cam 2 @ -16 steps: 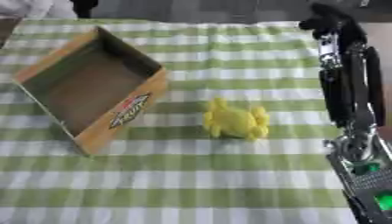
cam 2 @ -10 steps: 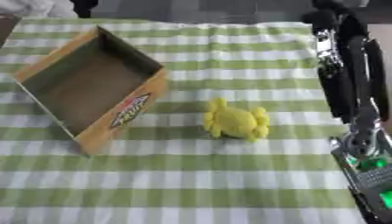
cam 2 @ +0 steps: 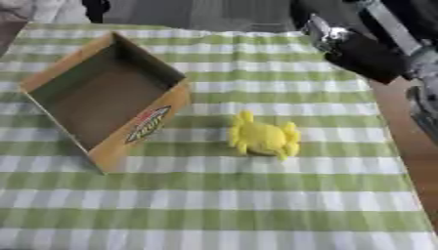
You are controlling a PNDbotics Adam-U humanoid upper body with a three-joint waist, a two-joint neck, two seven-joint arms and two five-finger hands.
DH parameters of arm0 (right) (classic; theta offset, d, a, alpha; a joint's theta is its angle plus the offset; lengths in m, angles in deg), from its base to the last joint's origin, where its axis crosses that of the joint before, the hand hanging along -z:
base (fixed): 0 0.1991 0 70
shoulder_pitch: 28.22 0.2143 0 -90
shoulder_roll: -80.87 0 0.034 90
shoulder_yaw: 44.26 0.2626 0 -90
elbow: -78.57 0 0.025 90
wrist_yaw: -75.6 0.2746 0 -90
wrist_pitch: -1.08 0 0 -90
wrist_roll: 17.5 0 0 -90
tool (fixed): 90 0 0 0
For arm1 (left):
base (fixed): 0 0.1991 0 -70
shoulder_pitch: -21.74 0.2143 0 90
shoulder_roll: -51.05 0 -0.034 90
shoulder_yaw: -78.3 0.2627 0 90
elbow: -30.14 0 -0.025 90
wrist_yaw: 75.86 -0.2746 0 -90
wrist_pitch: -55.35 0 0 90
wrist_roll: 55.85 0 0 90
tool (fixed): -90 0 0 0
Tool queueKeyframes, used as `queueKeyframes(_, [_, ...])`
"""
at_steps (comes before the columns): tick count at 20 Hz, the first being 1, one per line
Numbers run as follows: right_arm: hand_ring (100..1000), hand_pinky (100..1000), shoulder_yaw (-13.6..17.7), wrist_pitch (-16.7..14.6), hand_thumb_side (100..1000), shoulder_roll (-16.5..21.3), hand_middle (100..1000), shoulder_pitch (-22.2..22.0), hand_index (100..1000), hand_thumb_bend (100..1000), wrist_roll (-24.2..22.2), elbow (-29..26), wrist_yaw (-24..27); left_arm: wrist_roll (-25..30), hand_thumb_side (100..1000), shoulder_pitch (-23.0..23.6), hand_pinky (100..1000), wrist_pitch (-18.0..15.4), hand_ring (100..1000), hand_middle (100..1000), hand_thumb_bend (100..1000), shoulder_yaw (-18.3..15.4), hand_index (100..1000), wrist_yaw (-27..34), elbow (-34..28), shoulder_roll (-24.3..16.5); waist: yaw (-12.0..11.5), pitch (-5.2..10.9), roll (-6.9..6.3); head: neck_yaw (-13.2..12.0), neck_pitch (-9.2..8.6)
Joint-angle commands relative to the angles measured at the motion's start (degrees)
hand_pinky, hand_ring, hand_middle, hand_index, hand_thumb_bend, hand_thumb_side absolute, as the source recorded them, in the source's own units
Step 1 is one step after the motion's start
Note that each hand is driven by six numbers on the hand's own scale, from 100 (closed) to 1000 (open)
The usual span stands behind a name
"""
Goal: Pick up objects on the table and place them in the box.
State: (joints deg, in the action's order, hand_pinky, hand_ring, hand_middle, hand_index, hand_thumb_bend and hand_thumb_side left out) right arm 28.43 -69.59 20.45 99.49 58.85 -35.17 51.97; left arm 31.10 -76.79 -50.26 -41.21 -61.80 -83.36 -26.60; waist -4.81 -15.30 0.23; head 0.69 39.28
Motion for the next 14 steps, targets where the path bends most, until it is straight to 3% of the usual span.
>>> queueKeyframes(1, [901, 856, -1.3, 1.9, 976, 4.3, 758, 2.8, 914, 454, -6.9, -0.8, -1.2, 0.2, 897, 0.0, 688, -0.1, 615, 598, 100, 0.3, 710, -0.2, -1.1, -1.9, -0.1, 1.17, -0.16, 0.3, 0.47])
queueKeyframes(3, [914, 871, -2.8, 3.0, 904, 5.4, 761, 4.4, 918, 533, -10.1, -0.8, -0.7, 0.3, 896, 0.1, 688, 0.0, 615, 598, 100, 0.4, 711, -0.1, -1.1, -2.0, -0.2, 1.31, -0.12, 0.5, 0.62])
queueKeyframes(5, [930, 895, -4.3, 4.2, 720, 6.3, 770, 5.7, 930, 639, -14.0, -0.8, -0.4, 0.3, 896, 0.1, 688, 0.0, 615, 598, 100, 0.5, 711, 0.0, -1.1, -2.1, -0.3, 1.44, -0.05, 0.6, 0.79])
queueKeyframes(7, [938, 897, -5.5, 5.2, 644, 6.8, 776, 6.8, 938, 683, -18.6, -0.8, -0.3, 0.3, 895, 0.1, 687, 0.0, 615, 598, 100, 0.5, 712, 0.0, -1.1, -2.2, -0.5, 1.51, -0.02, 0.6, 0.82])
queueKeyframes(14, [967, 902, -8.8, 7.0, 621, 6.7, 805, 10.5, 950, 677, -29.5, -0.8, -0.5, 0.4, 895, 0.2, 687, -0.1, 615, 597, 100, 0.7, 713, 0.1, -1.1, -2.2, -0.6, 1.51, -0.07, 1.0, 1.45])
